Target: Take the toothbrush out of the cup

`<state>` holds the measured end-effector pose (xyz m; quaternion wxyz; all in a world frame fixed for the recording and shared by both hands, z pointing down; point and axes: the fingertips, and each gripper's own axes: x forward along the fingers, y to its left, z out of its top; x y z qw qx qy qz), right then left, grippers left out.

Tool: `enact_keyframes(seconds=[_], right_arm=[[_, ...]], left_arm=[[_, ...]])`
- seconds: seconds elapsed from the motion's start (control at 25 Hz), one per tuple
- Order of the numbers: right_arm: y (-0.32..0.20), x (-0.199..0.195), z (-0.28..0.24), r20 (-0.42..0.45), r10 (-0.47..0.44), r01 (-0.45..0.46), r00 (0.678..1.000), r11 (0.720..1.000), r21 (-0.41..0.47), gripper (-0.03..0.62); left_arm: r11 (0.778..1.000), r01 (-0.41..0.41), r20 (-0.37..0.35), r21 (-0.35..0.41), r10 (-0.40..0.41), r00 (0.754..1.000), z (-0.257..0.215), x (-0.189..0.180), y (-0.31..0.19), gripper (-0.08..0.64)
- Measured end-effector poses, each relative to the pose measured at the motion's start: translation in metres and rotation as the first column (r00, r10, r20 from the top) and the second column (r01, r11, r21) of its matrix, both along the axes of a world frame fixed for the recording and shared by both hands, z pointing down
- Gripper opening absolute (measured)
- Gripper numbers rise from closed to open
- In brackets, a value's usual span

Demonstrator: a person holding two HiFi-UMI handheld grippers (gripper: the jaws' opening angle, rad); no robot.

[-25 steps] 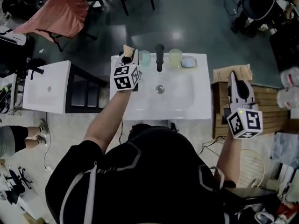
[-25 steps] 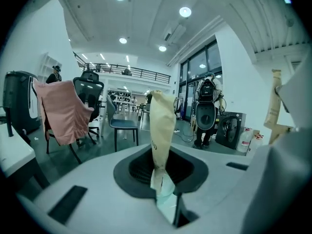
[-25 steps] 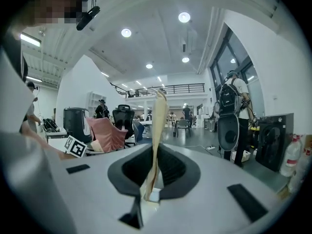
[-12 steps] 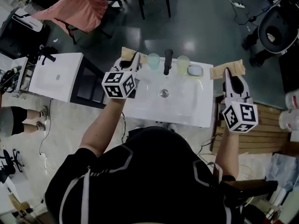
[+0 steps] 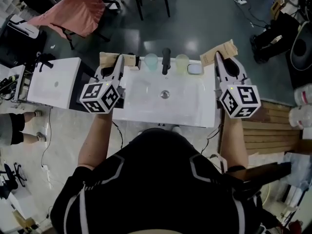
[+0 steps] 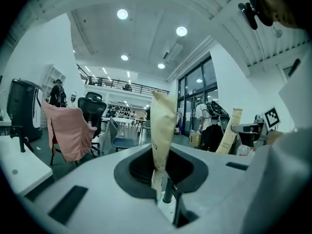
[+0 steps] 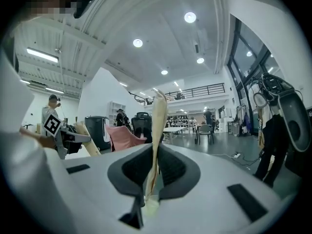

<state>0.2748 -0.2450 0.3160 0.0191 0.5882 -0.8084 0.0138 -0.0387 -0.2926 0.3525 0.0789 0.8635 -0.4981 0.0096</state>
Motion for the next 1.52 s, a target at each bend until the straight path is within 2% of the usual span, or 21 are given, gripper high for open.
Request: enact_keyframes(seconds=[0.52, 1.16, 1.36, 1.52], right_arm=[[-0.013, -0.020, -0.009, 0.021, -0.036, 0.036, 0.999, 0.999, -0.005, 0.032], [-0.003, -0.036, -0.007, -0.026, -0.028, 0.027, 0.999, 0.999, -0.017, 0.029], [-0.003, -0.041, -0.013, -0.045, -0.043, 0.043, 0.998, 0.999, -0.005, 0.029], [0.000, -0.050, -0.014, -0.082, -0.072, 0.073, 0.994, 0.997, 0.009, 0.029]], left_arm=[[0.999, 0.035, 0.017, 0.029, -0.036, 0.999, -0.025, -0.021, 0.017, 0.040], [0.999, 0.044, 0.007, 0.025, -0.044, 0.999, -0.027, -0.038, 0.027, 0.037], [0.998, 0.044, 0.039, 0.042, -0.045, 0.998, -0.030, -0.038, 0.029, 0.037], [0.998, 0.009, 0.084, 0.064, -0.014, 0.996, -0.031, -0.027, 0.035, 0.037]])
